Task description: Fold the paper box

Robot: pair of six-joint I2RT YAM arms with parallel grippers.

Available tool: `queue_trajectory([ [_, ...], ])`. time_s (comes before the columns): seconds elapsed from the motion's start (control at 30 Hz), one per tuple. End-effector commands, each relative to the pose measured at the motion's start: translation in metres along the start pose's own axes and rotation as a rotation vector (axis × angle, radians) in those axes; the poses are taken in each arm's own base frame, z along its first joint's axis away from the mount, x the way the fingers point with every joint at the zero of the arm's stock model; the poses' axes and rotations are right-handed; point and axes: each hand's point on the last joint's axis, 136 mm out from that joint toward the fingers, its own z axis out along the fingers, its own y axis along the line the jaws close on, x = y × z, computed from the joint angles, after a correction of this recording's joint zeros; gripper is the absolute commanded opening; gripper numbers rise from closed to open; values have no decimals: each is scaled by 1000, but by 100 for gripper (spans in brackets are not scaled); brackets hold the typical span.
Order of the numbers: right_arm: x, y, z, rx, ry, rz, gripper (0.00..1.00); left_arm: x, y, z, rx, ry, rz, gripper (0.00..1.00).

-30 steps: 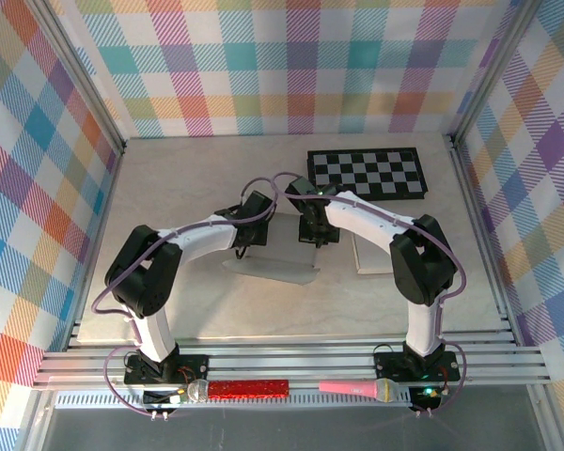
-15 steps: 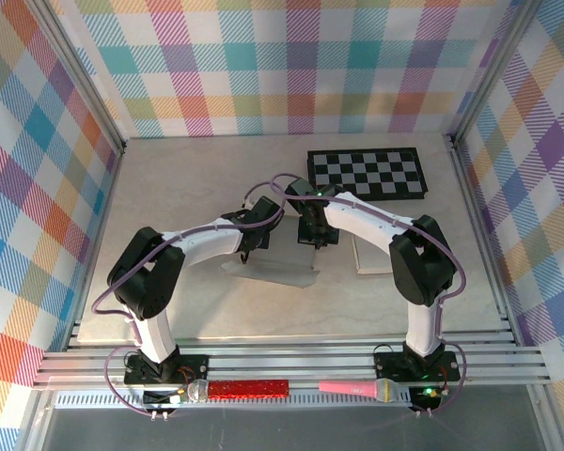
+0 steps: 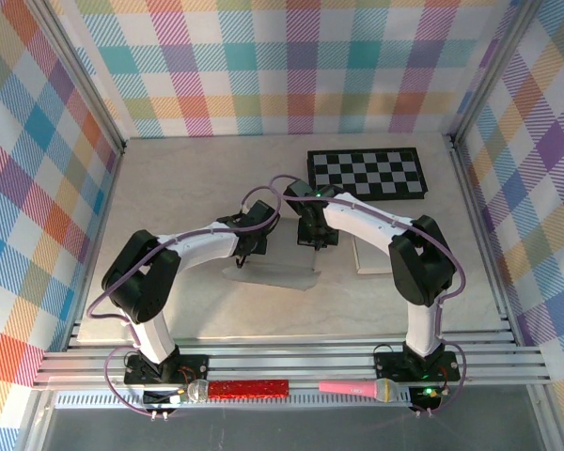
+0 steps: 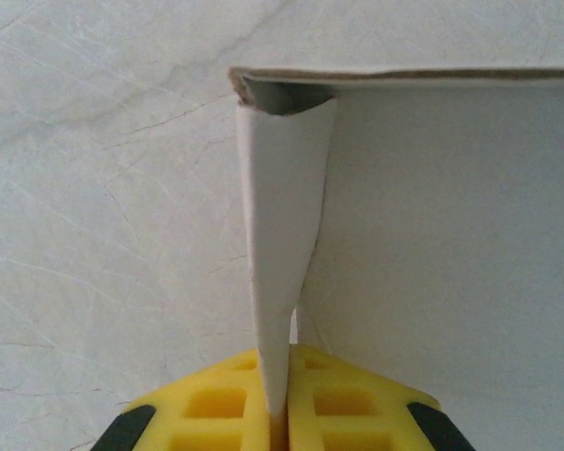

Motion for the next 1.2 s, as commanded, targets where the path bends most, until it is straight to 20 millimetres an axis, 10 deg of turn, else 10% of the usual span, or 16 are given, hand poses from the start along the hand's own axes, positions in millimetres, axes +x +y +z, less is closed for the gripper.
queue_trajectory([
  [0.0,2,-4,-11,-5,-11,19,0,8,12,0,-41,27,-6,5],
  [0.43,3,-3,-8,-8,0,22,0,-5,20,-5,-136,-13,-28,0],
  [0.5,3,-3,-8,-5,1,19,0,-8,16,-8,-111,-10,-30,14],
  [0.67,3,-4,-6,3,5,20,0,-26,7,-35,-20,-39,-49,39],
  [1.17,4,-14,8,45,76,120,0,-73,34,-110,130,-102,-243,43],
])
